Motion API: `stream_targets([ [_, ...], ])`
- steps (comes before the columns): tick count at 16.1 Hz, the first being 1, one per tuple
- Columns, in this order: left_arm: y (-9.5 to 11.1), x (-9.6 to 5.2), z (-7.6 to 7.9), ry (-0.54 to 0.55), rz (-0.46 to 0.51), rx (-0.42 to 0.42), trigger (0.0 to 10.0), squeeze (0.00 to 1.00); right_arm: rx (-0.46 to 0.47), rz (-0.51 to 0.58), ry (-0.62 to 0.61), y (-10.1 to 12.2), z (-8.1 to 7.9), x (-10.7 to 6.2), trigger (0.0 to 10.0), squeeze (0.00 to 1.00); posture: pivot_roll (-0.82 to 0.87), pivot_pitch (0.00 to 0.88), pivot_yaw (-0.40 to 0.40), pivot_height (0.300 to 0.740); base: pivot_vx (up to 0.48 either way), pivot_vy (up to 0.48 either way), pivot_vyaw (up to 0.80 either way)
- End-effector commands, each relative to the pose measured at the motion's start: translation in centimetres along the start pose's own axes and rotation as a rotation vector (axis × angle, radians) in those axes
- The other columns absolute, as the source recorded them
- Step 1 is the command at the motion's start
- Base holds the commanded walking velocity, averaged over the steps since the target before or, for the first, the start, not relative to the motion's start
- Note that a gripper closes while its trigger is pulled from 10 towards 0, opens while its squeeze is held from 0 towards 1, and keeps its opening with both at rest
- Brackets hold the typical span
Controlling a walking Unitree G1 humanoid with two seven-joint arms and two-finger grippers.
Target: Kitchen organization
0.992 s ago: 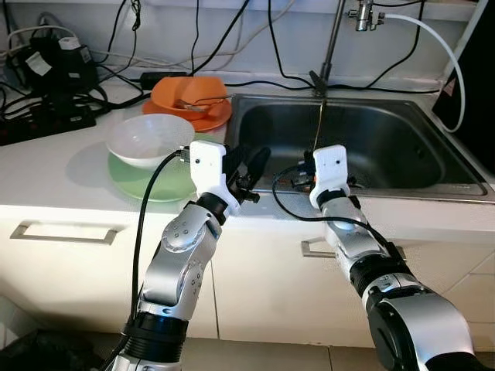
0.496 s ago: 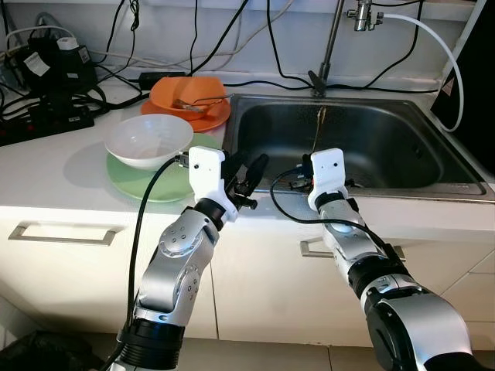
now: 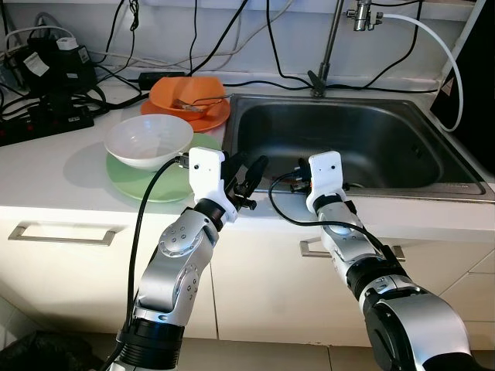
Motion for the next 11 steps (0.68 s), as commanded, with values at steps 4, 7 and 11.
stream_targets([
  [4,1.0,0.2,-0.6,0.033,0.017,0.060,10.0,0.00,0.036,0.055,0.029,1.2,-0.8,0.3,10.0,0.00,0.11,0.000,-0.001,0.740,0.000,0.000,0.00],
  [7,1.9,0.5,-1.9,0.100,0.028,0.196,10.0,0.00,0.086,0.132,0.082,2.5,-1.9,0.2,10.0,0.00,0.11,0.000,-0.001,0.740,0.000,0.000,0.00],
  [11,4.7,0.5,-5.0,0.266,0.092,0.318,10.0,0.00,0.173,0.277,0.167,5.4,-3.7,-0.2,10.0,0.00,0.08,0.000,0.003,0.740,0.000,0.000,0.00],
])
Point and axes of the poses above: a point about 5 cm out from each wrist's last joint towards the gripper, its own x axis pointing out of the wrist towards the gripper, its own y axis along the axis of the wrist's last joint, z = x × y, the point moved 4 cm from there along x, pointing out of the wrist towards the gripper, and after that the axes turned 6 degrees about x, right-handed, at the moved point
